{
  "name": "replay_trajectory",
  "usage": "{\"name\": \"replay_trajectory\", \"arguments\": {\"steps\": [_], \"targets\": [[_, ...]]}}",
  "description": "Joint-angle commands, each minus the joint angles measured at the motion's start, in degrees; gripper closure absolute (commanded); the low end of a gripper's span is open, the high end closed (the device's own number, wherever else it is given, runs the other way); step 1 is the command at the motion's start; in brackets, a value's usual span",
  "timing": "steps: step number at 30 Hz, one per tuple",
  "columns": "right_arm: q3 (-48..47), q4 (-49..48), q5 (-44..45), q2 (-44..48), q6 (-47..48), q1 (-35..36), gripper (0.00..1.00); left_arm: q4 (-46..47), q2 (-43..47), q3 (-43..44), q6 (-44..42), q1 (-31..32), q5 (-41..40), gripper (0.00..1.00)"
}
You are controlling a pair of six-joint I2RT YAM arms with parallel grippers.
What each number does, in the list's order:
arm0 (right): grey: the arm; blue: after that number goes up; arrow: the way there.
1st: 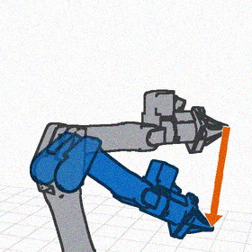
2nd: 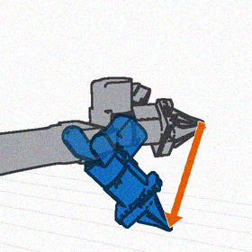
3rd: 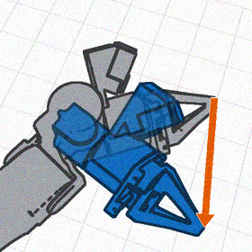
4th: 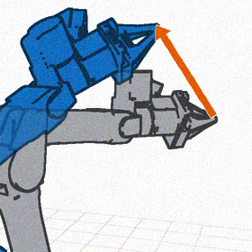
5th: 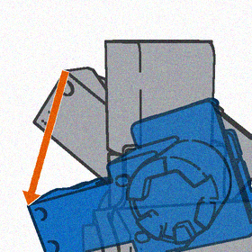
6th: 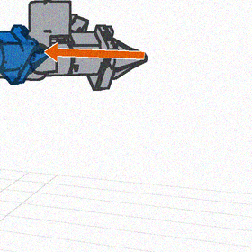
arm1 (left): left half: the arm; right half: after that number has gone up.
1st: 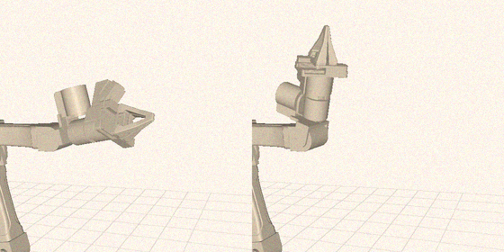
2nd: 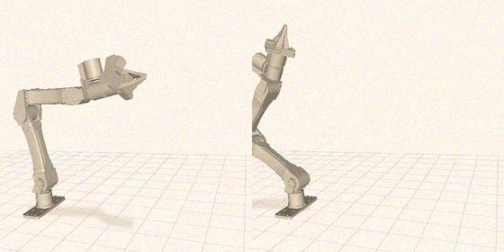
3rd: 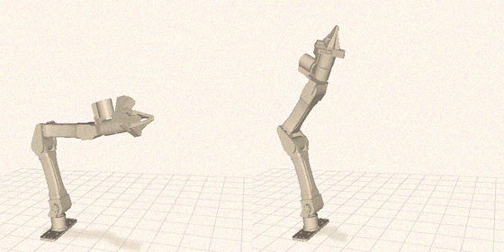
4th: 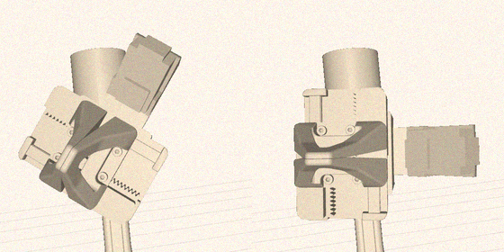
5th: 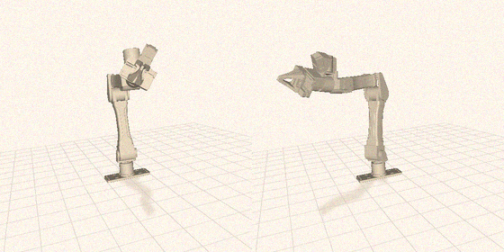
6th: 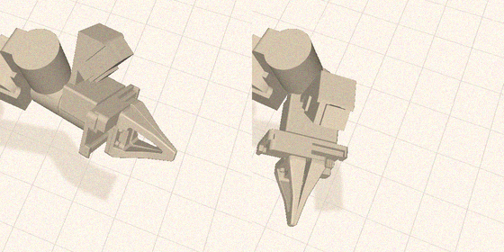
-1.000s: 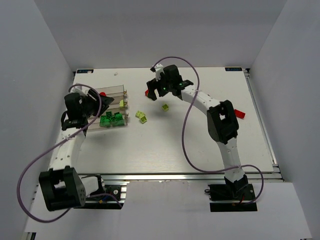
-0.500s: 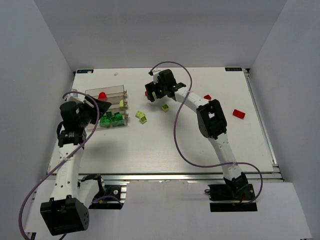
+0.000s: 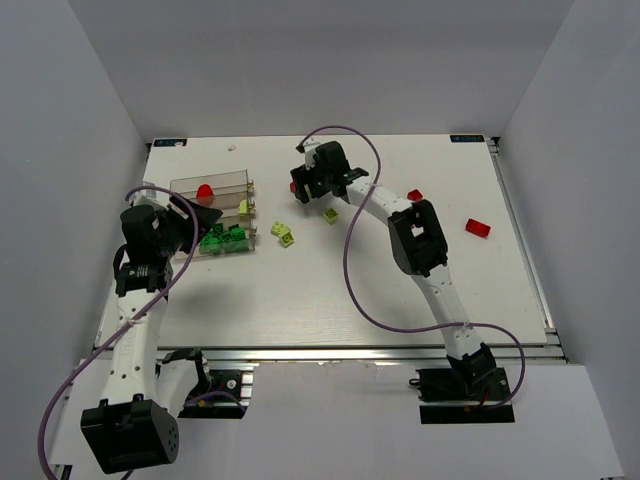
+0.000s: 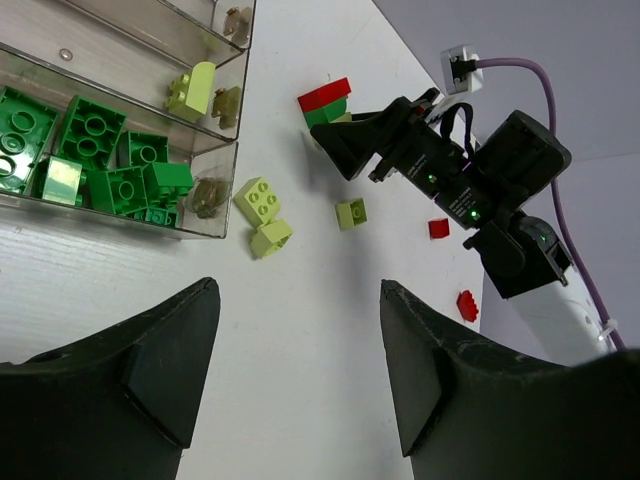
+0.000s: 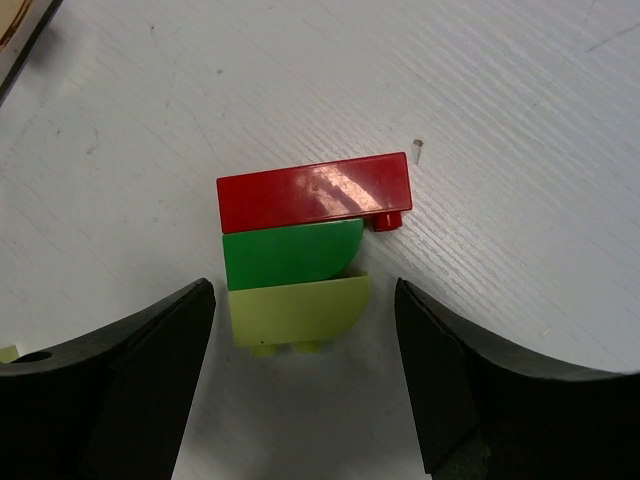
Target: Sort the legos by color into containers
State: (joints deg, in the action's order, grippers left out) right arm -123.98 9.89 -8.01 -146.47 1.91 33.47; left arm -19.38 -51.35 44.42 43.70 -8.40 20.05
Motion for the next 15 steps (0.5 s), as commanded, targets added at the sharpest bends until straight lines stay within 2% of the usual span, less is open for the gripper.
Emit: {"name": "replay_trajectory", "arguments": {"steps": [1,10,15], "targets": [[-2.1,-2.9,-0.2,-1.0,0.8,-0.1,0.23,-0.7,0.7,1.9,-0.5,0.0,-0.5,0.25],[-2.1,-4.6,-1.7,-1.7,5.1,0.0,0.32,-2.7,1.2,4.1,-0.4,-0.1,-0.7,0.25],[-2.2,-4.8,-3.1,-1.9,6.9,0.1,0.46,-2.6,1.5,3.7,0.5,-0.1,-0.5,0.25]]}}
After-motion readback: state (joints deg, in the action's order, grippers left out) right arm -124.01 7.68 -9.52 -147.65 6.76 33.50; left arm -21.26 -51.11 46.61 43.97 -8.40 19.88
